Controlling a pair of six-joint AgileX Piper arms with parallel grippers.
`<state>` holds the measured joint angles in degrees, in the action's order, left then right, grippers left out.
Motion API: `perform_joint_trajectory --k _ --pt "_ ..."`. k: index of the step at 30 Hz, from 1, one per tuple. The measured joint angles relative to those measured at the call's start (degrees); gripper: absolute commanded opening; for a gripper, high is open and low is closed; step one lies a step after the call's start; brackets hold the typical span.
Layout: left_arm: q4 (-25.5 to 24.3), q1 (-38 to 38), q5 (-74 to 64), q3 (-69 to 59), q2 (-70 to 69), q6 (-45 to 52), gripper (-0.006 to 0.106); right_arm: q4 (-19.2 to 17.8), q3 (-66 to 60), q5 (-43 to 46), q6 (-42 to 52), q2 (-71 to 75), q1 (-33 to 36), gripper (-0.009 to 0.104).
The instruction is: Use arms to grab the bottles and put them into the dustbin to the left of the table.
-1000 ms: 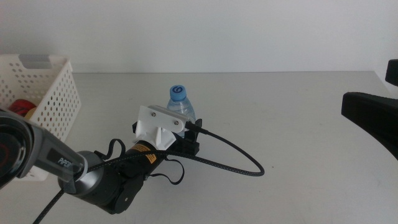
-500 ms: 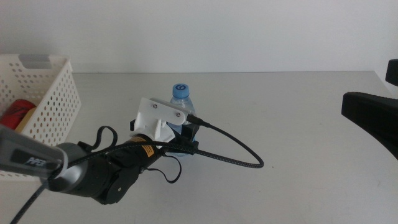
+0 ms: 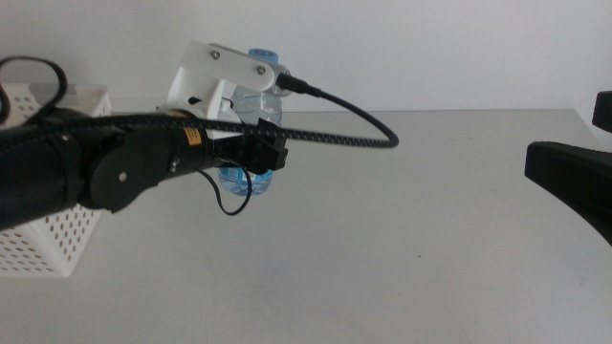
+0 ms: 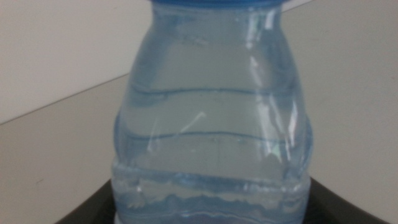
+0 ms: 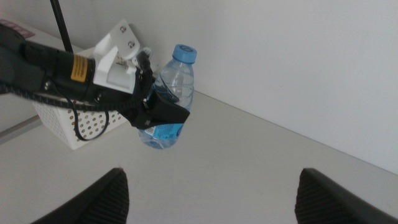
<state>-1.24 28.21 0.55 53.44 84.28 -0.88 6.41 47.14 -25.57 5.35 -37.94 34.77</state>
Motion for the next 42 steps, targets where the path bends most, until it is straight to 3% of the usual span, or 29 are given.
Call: perform_joint_trajectory --k 4,11,17,28,42 --pt "-1.4 -3.2 -16.6 8.4 -1.2 0.1 -0.002 0.0 0.0 0.0 0.0 0.0 0.0 0.082" --pt "-1.5 -16.1 -43.7 22.4 -1.3 6.2 -0.002 0.0 0.0 0.0 0.0 0.0 0.0 0.082" --pt "2.3 -26.1 -57.3 32.9 -0.4 16.0 -0.002 0.0 0.0 0.0 0.0 0.0 0.0 0.082" --pt "4.3 -40.6 -61.8 39.0 5.8 19.7 -0.002 0.0 0.0 0.0 0.0 0.0 0.0 0.082" --pt "0.8 -44.2 -58.3 39.1 18.6 20.5 -0.002 0.0 0.0 0.0 0.0 0.0 0.0 0.082"
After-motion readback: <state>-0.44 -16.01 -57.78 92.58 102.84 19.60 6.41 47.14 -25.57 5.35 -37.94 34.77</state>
